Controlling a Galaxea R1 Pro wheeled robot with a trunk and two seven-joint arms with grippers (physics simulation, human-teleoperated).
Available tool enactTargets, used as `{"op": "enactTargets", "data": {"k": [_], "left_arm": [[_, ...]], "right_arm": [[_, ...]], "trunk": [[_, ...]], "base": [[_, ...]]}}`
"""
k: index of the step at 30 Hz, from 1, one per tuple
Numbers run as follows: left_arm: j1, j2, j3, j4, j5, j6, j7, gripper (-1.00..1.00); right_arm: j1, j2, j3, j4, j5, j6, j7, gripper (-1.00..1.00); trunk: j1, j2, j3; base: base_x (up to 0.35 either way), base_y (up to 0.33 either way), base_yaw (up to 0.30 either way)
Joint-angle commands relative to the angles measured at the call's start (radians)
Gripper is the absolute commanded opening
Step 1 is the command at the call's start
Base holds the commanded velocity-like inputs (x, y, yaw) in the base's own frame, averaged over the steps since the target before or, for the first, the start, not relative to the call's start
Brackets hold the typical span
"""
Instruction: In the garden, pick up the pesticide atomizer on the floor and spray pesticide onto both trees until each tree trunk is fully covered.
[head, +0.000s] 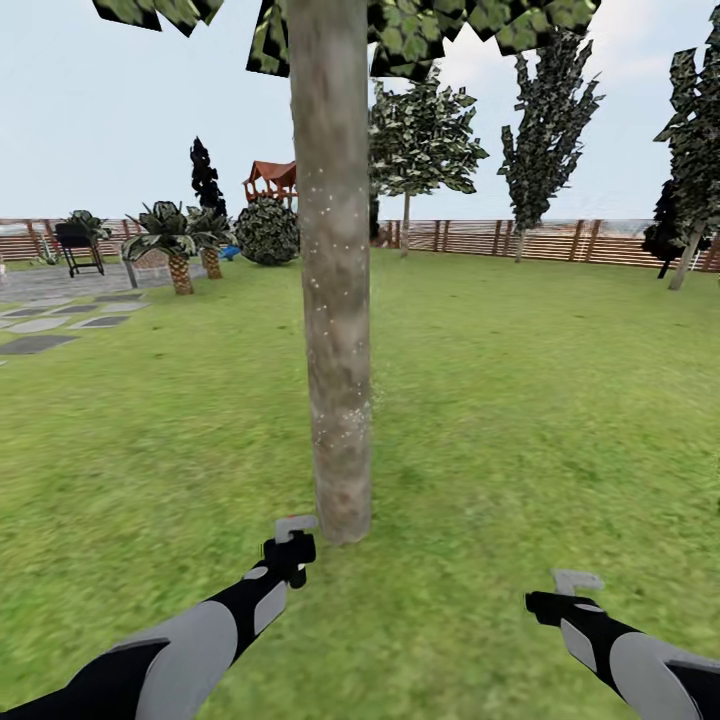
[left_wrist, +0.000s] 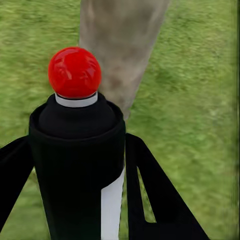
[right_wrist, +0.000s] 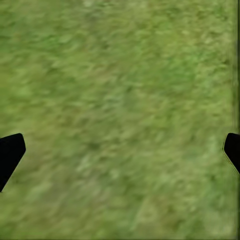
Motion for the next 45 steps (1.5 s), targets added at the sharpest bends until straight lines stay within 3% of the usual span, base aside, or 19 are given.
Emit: {"op": "enactTargets", "data": {"k": [1, 18, 23, 33, 43, 45], "left_arm": [[-0.001, -0.003, 0.008, 0.001, -0.006, -0.003, -0.001, -1.00], [0.000, -0.023, 0.007, 0.003, -0.006, -0.002, -0.001, -1.00], [-0.001, -0.023, 0.007, 0.003, -0.006, -0.002, -0.001, -1.00], [0.000, -0.023, 0.007, 0.001, -0.006, 0.001, 0.001, -1.00], [0.000, -0.023, 0.007, 0.001, -0.006, 0.001, 0.003, -1.00], [-0.001, -0.023, 0.007, 0.001, -0.006, 0.001, 0.003, -1.00]], "right_arm": [[-0.002, 0.000, -0.008, 0.004, 0.004, -0.006, -0.001, 1.00], [-0.002, 0.000, -0.007, 0.004, 0.004, -0.004, 0.001, 1.00], [-0.002, 0.014, -0.008, 0.004, 0.004, -0.004, 0.001, 1.00], [-0.002, 0.023, -0.008, 0.004, 0.004, -0.004, 0.001, 1.00], [-0.002, 0.024, -0.008, 0.004, 0.004, -0.004, 0.001, 1.00], [-0.002, 0.037, -0.009, 0.004, 0.004, -0.004, 0.001, 1.00]], "trunk": [[0.000, -0.001, -0.001], [0.000, -0.001, -0.001], [0.000, -0.001, -0.001], [0.000, -0.001, -0.001], [0.000, -0.001, -0.001], [0.000, -0.001, -0.001]], "base": [[0.049, -0.304, -0.085], [0.090, -0.304, -0.165], [0.129, -0.303, -0.051], [0.273, -0.241, -0.220], [0.301, -0.224, -0.025], [0.302, -0.224, 0.000]]}}
